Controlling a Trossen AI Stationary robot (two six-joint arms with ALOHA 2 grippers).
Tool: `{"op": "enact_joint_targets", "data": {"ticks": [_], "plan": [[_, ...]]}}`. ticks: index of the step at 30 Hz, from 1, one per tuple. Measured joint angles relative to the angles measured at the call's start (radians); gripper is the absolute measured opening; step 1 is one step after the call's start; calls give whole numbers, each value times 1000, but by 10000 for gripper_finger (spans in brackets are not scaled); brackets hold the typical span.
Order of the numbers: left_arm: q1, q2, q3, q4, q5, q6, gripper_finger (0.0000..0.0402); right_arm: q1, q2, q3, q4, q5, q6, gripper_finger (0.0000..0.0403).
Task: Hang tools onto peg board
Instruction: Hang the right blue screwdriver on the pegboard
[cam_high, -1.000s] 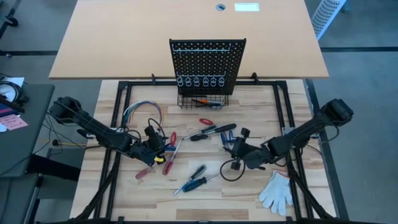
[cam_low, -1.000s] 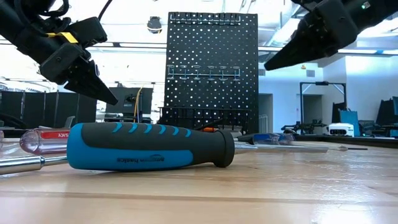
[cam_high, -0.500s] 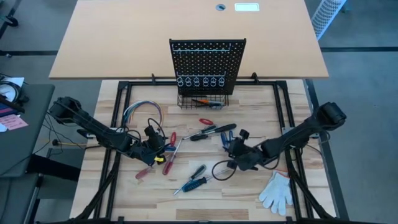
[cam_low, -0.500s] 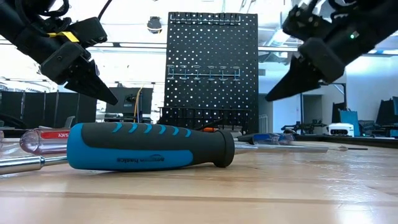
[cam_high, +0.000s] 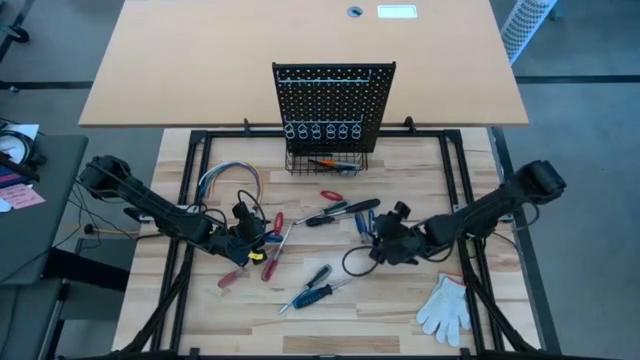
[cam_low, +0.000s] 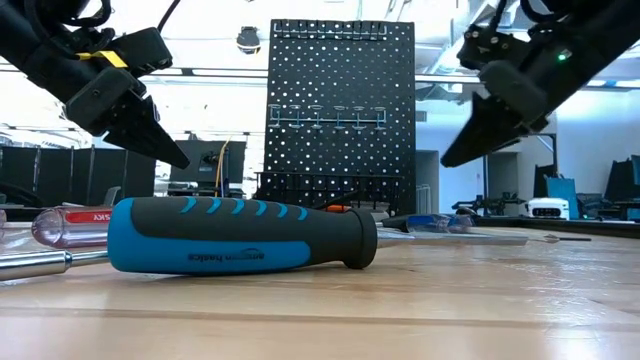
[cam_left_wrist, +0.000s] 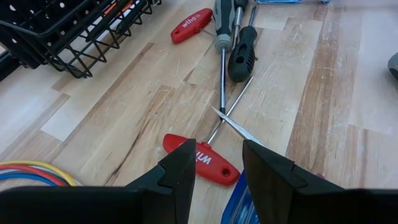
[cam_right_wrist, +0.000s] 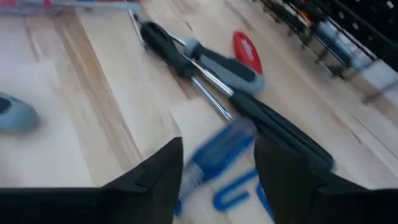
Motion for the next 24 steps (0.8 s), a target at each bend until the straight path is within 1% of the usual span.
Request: {"op": "enact_joint_targets", "data": {"ticks": [2,4,6,10,14,18,24], "plan": [[0,0,0,0,0,0,127,7,-13,0,-59,-5,-4,231],[0,0,0,0,0,0,127,15,-12,-4,-77,-4,-33,237],[0,0,0,0,0,0,127,16,-11,-24,-46,-5,-55,238],[0,0,0,0,10,0,127,10,-11,-85,85,-11,-50,236],[0,0,0,0,10,-1,127,11,-11,-93,114,-96,6,232],[0,0,0,0,10,-7,127,11,-9,-93,159,-217,23,226],[0,0,0,1,9,-16,127,-1,60,-66,149,-290,98,216]]}}
